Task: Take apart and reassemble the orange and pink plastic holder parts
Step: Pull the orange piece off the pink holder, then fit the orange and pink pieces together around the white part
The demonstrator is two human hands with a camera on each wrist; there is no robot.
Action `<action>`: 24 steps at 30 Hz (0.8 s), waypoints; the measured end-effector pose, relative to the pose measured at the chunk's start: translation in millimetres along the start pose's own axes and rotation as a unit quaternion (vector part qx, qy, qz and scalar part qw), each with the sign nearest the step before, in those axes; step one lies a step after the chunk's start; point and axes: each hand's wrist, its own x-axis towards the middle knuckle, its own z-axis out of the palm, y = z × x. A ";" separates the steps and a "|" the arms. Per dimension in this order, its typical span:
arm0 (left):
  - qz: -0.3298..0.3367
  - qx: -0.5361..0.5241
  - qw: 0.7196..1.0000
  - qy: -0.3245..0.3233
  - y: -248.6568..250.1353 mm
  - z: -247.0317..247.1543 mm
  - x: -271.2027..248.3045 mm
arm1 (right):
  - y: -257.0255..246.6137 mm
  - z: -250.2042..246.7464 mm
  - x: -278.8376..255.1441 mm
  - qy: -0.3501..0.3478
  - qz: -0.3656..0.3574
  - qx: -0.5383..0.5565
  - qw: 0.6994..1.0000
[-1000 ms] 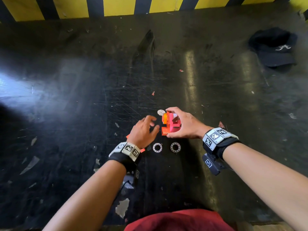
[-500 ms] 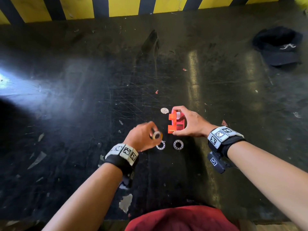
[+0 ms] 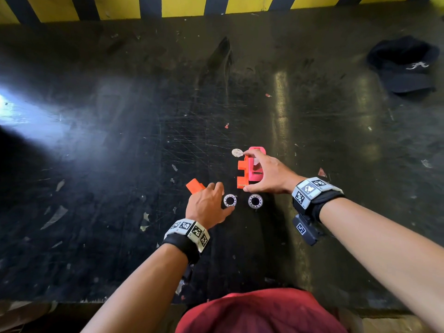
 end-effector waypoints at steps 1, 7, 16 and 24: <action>0.004 -0.003 1.000 0.001 1.6 0.8 4.2 | -0.7 -1.0 -0.8 0.004 0.001 0.004 1.000; 0.028 0.024 0.999 -0.038 14.3 3.3 23.8 | -1.6 -1.2 -8.7 0.012 0.008 0.021 1.000; -0.027 -0.464 0.885 -0.026 -12.7 -53.3 61.5 | -2.6 0.1 -15.4 0.035 0.013 0.065 0.997; -0.004 -0.516 0.856 -0.018 -10.6 -63.9 59.1 | -19.9 -8.8 -12.4 0.060 -0.022 0.051 0.997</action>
